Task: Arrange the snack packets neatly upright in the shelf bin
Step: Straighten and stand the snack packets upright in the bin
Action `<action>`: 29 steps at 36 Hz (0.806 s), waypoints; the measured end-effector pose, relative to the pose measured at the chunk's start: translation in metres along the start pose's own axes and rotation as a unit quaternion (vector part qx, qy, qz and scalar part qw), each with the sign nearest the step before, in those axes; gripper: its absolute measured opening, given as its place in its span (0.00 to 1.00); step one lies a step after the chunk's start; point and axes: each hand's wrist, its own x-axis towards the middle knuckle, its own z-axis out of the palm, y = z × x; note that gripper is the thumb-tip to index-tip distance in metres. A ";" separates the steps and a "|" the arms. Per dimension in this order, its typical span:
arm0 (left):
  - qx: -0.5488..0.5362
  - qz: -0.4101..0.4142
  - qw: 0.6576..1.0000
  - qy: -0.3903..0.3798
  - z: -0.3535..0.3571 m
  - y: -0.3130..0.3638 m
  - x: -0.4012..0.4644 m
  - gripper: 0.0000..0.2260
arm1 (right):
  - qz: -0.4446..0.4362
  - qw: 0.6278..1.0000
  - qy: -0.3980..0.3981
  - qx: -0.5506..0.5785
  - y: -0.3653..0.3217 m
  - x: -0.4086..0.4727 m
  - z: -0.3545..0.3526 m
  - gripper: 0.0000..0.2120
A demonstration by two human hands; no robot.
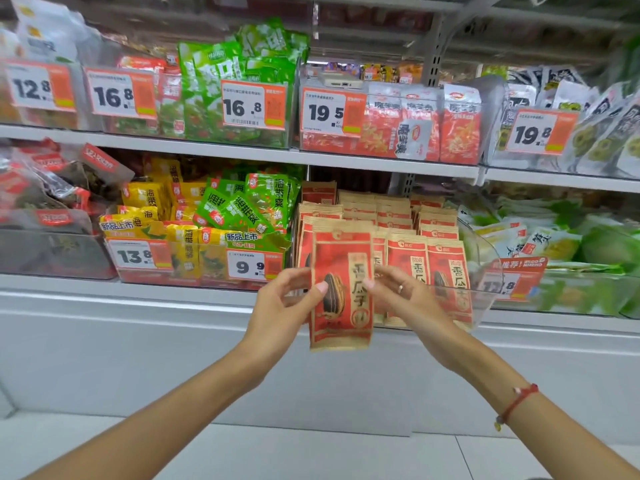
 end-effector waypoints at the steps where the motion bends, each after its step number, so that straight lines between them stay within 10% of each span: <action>1: -0.017 0.007 1.000 0.017 0.000 0.002 0.001 0.08 | 0.005 0.999 -0.032 -0.008 0.001 -0.002 0.001 0.15; 15: 0.026 0.053 0.990 0.127 0.007 0.008 -0.003 0.22 | -0.118 0.987 0.029 -0.102 -0.007 -0.008 0.019 0.17; 29: 0.068 -0.008 0.997 -0.026 -0.017 0.023 0.005 0.35 | -0.139 0.973 -0.112 -0.144 -0.018 -0.022 0.020 0.17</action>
